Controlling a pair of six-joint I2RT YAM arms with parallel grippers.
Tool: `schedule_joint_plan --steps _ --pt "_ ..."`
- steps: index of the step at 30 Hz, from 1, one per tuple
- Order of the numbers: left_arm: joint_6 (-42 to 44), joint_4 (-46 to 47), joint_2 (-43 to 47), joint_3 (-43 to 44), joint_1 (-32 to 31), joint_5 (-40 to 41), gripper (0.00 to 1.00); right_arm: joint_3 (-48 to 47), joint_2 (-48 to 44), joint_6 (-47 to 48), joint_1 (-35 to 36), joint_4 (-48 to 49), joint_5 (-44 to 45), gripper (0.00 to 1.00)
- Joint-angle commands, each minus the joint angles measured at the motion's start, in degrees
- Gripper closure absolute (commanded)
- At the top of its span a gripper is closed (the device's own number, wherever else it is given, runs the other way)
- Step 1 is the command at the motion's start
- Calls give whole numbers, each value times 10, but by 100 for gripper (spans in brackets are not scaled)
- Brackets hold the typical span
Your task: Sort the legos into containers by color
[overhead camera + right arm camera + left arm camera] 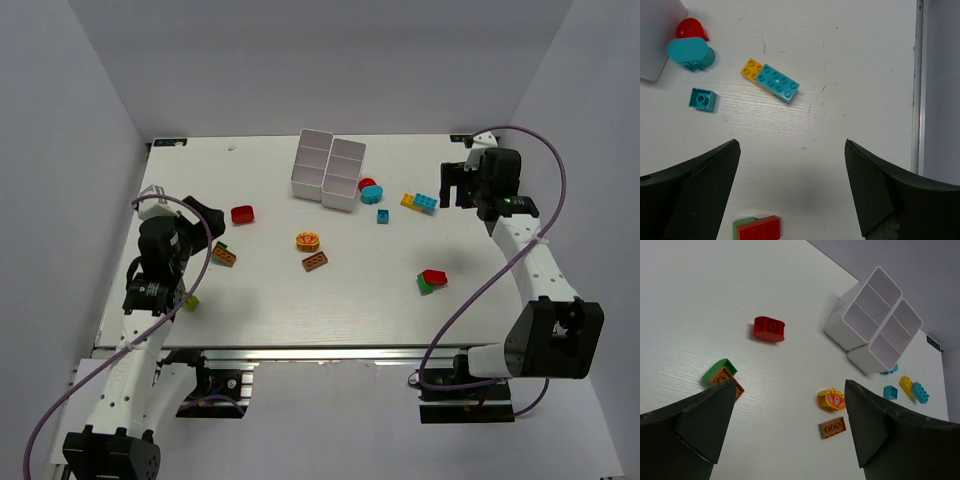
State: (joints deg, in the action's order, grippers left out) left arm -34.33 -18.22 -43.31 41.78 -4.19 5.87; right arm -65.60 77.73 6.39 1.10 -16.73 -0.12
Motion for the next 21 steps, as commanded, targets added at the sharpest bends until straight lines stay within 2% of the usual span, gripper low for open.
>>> schedule_joint_plan --steps 1,2,5,8,9,12,13,14,16,17,18,19,20,21 --pt "-16 14 -6 -13 1 -64 2 -4 -12 25 0 -15 -21 11" --pt "-19 20 -6 -15 1 -78 2 -1 -18 45 -1 -16 -36 11" --pt "-29 39 -14 -25 1 -100 2 18 -57 217 6 -45 -159 11" --pt "-33 57 -26 -26 1 -112 2 42 -79 269 25 -67 -195 10" --pt "-35 63 -31 -26 2 -124 3 41 -83 322 28 -90 -217 10" --pt "-45 88 -46 -31 1 -139 7 28 -83 368 37 -182 -279 11" --pt "-48 97 -49 -35 1 -159 11 26 -84 401 37 -199 -302 11" --pt "-50 109 -52 -35 2 -165 18 28 -86 399 37 -206 -312 11" --pt "-55 123 -62 -39 1 -187 37 43 -93 400 38 -202 -341 11" --pt "-60 131 -65 -42 2 -191 55 47 -95 411 38 -203 -372 27" --pt "-62 133 -67 -42 1 -197 64 52 -97 419 38 -206 -385 41" --pt "-65 142 -65 -49 1 -227 74 59 -100 423 38 -200 -399 89" --pt "-68 142 -63 -56 2 -227 74 60 -100 423 38 -200 -397 89" --pt "-70 148 -59 -63 1 -234 70 58 -94 426 38 -216 -392 84"
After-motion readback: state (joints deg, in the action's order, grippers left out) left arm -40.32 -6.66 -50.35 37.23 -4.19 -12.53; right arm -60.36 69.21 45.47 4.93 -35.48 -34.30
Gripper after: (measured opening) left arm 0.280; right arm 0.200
